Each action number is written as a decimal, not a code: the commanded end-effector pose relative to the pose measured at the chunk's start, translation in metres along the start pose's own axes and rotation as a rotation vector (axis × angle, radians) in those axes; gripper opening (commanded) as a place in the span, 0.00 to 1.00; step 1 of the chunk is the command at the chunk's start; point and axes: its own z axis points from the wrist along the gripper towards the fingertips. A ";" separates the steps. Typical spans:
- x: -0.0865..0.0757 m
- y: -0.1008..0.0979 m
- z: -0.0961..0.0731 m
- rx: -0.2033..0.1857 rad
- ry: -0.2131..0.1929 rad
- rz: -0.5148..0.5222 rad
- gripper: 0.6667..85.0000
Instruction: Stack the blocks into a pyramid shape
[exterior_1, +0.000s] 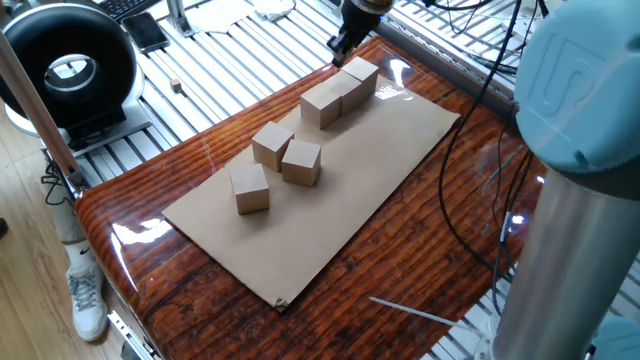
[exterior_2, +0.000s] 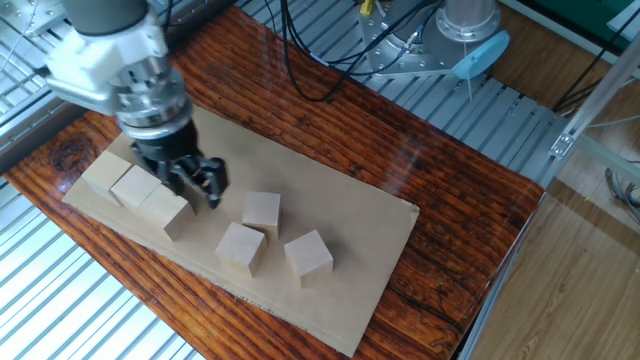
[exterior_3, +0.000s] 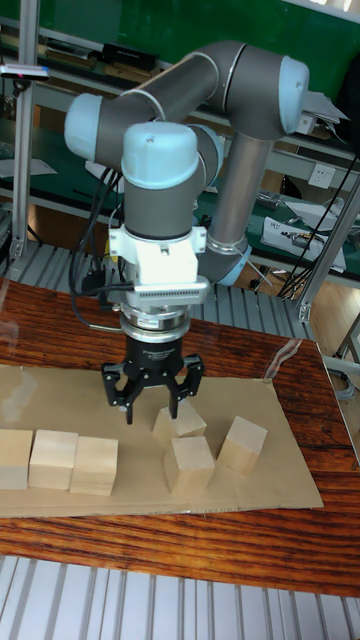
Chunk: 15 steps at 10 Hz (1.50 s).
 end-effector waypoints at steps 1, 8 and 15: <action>0.010 0.029 0.005 -0.057 0.028 0.019 0.71; -0.010 0.061 0.024 -0.055 -0.030 0.017 0.73; -0.026 0.059 0.028 -0.009 -0.084 -0.280 0.68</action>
